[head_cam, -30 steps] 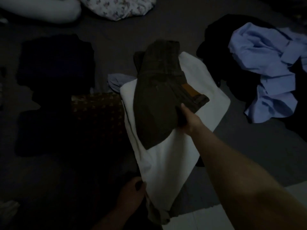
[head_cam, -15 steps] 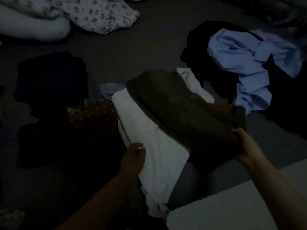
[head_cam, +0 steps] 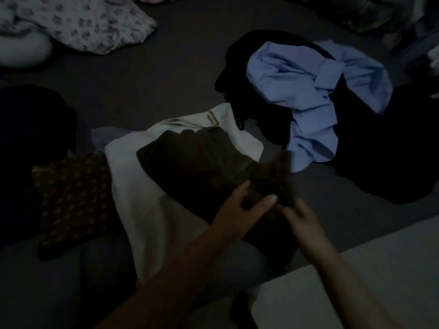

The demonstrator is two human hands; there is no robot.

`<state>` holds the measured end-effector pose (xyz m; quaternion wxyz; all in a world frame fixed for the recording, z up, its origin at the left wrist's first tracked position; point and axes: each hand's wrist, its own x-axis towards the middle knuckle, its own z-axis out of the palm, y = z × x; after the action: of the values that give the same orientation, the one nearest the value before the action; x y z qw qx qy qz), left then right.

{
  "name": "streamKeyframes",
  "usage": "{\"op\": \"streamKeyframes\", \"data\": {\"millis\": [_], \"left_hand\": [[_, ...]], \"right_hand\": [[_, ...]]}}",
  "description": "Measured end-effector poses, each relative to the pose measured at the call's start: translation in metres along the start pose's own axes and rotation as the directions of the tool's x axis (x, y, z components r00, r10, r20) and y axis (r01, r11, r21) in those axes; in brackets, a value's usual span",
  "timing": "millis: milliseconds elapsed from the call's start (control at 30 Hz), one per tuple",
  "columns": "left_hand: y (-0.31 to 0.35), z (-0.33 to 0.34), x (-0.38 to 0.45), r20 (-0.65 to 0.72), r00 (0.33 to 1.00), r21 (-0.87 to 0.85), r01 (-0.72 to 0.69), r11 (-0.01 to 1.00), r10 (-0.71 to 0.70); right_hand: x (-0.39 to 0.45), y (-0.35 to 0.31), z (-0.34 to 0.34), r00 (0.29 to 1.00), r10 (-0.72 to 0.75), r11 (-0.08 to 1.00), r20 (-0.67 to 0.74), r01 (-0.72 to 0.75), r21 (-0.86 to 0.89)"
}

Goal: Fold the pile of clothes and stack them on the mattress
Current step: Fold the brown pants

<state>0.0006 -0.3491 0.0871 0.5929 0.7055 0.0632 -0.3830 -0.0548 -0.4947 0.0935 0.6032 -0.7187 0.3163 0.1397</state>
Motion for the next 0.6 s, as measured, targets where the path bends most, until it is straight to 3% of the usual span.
{"op": "streamKeyframes", "data": {"millis": [67,167,233,300,367,467,533,600], "left_hand": [[0.009,0.027,0.014,-0.14,0.987,0.019,0.078,0.997,-0.074],[0.004,0.024,0.027,-0.47,0.876,0.04,0.147,0.988,-0.112],[-0.006,0.0,0.021,-0.542,0.828,-0.028,0.152,0.988,-0.142],[-0.009,-0.027,0.004,-0.549,0.826,-0.009,0.147,0.989,-0.128],[-0.01,-0.049,-0.013,-0.546,0.837,0.038,0.083,0.996,-0.049],[0.005,-0.071,-0.029,-0.524,0.851,-0.072,-0.009,0.997,-0.03],[0.017,-0.08,-0.038,-0.487,0.873,-0.079,-0.023,0.997,-0.019],[0.022,-0.092,-0.044,-0.473,0.881,-0.08,-0.055,0.995,0.011]], "right_hand": [[-0.009,-0.009,0.021,0.947,-0.112,0.971,0.301,0.168,-0.167],[0.009,-0.014,0.021,0.823,-0.031,0.96,0.567,0.183,-0.213],[0.036,-0.007,0.01,0.81,0.005,0.932,0.586,0.209,-0.297],[0.063,-0.006,-0.003,0.875,0.002,0.898,0.485,0.212,-0.386],[0.09,-0.008,-0.009,0.917,-0.112,0.844,0.384,0.292,-0.45],[0.13,-0.019,0.009,0.84,-0.297,0.573,0.453,0.537,-0.619],[0.151,-0.042,0.04,0.675,-0.453,0.326,0.582,0.733,-0.597],[0.165,-0.064,0.063,0.497,-0.41,0.13,0.765,0.862,-0.49]]}}
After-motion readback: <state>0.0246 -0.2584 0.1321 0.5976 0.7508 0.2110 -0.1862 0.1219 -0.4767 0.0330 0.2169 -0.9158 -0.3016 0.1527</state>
